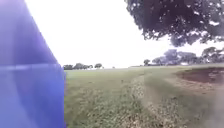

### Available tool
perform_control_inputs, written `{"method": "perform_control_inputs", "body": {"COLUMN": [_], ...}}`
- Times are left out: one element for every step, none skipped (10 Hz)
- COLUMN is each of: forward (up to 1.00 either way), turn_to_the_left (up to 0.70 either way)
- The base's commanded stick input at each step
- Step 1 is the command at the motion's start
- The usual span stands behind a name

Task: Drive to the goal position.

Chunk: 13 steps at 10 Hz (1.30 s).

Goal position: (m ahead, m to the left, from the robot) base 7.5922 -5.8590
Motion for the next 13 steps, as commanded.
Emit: {"method": "perform_control_inputs", "body": {"forward": [1.0,1.0,1.0,1.0,1.0,1.0,1.0,1.0,1.0,1.0,1.0,1.0,1.0], "turn_to_the_left": [0.0,0.0,0.0,0.0,0.0,0.0,0.0,0.0,0.0,0.0,0.0,0.0,0.0]}}
